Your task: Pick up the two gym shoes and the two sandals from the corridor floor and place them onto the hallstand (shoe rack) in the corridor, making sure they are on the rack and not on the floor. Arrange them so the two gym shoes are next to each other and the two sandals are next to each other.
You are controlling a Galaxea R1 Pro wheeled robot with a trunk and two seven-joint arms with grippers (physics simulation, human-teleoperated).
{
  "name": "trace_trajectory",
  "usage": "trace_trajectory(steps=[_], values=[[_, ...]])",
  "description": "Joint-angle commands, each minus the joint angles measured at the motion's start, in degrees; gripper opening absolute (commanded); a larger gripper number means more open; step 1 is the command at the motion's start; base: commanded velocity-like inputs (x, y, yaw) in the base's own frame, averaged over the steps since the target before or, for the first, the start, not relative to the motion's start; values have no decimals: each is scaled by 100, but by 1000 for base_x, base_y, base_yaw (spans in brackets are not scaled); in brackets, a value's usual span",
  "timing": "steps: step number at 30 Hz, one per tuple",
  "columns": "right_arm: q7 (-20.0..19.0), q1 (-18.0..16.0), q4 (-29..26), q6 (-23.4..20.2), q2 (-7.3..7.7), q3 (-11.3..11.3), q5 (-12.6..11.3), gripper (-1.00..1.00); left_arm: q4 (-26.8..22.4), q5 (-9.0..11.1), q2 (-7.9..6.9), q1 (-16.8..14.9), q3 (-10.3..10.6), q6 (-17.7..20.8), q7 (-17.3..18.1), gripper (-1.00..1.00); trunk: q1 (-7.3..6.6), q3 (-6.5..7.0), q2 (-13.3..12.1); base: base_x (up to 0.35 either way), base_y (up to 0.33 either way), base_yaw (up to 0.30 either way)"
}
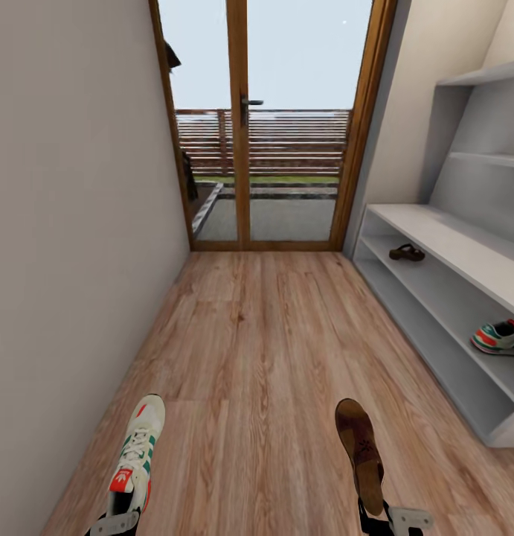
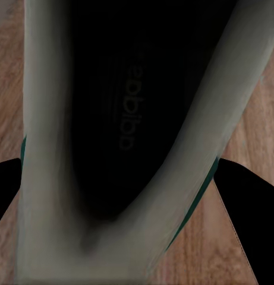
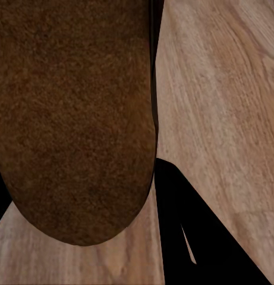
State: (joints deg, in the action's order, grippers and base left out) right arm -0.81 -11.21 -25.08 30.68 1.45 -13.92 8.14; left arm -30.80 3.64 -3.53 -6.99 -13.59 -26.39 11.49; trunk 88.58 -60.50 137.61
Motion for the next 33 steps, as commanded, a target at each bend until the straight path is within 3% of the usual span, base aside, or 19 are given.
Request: trace_trajectory(steps=[1, 33], values=[[-15, -4, 3, 17, -4, -40, 39, -100, 4, 40, 2, -4, -20, -7, 55, -100, 2, -5, 2, 339, 0, 0], [-15, -4, 3, 17, -4, -40, 39, -100, 5, 40, 2, -4, -20, -7, 55, -100, 2, -5, 2, 339, 0, 0]])
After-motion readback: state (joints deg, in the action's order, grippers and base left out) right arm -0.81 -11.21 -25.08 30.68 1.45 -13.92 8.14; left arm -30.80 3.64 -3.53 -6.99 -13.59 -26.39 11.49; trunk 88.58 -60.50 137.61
